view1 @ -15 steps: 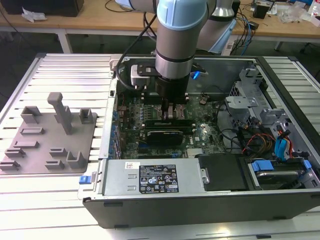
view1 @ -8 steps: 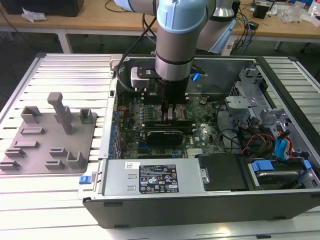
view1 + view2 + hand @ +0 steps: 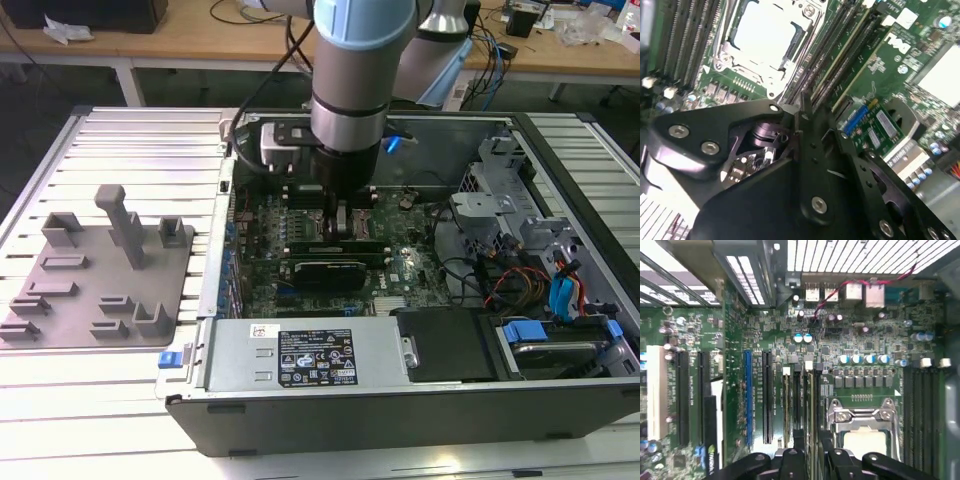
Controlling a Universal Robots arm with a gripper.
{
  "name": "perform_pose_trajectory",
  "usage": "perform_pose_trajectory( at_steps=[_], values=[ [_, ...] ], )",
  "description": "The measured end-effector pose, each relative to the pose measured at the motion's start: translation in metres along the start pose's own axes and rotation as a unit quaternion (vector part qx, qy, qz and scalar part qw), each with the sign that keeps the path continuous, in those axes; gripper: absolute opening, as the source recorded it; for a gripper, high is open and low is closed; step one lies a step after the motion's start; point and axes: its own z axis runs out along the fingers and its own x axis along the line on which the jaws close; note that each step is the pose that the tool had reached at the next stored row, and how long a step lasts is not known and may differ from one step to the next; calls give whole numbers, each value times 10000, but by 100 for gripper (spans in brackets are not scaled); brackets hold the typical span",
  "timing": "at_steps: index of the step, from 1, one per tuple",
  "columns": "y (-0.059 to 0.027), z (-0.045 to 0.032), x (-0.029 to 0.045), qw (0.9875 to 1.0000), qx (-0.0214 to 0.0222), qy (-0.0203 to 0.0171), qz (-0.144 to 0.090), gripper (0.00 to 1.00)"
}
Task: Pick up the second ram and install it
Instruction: 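Insert the second ram into the second slot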
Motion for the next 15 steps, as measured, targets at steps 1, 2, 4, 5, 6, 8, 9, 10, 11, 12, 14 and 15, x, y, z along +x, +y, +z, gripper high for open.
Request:
perform_pose_trajectory(
  at_steps=[1,2,4,5,6,8,9,10,11,12,14,15],
  values=[
    [1,-98,-7,10000,1,0,0,23],
    [2,-149,-11,10000,1,0,1,23],
    [-109,-151,-12,10000,1,0,0,23],
    [-216,-149,-13,10000,2,0,0,23],
    [-220,-150,-13,10000,1,0,1,23],
    [-223,-149,-13,10000,1,0,1,15],
    [-226,-149,-13,10000,1,0,1,15],
    [-228,-149,-13,10000,1,0,1,8],
    [-230,-149,-13,10000,1,0,1,8],
    [-232,-149,-13,10000,1,-1,1,8],
    [-234,-149,-13,10000,1,0,1,8],
    [-236,-149,-13,10000,1,0,1,8]
  ],
)
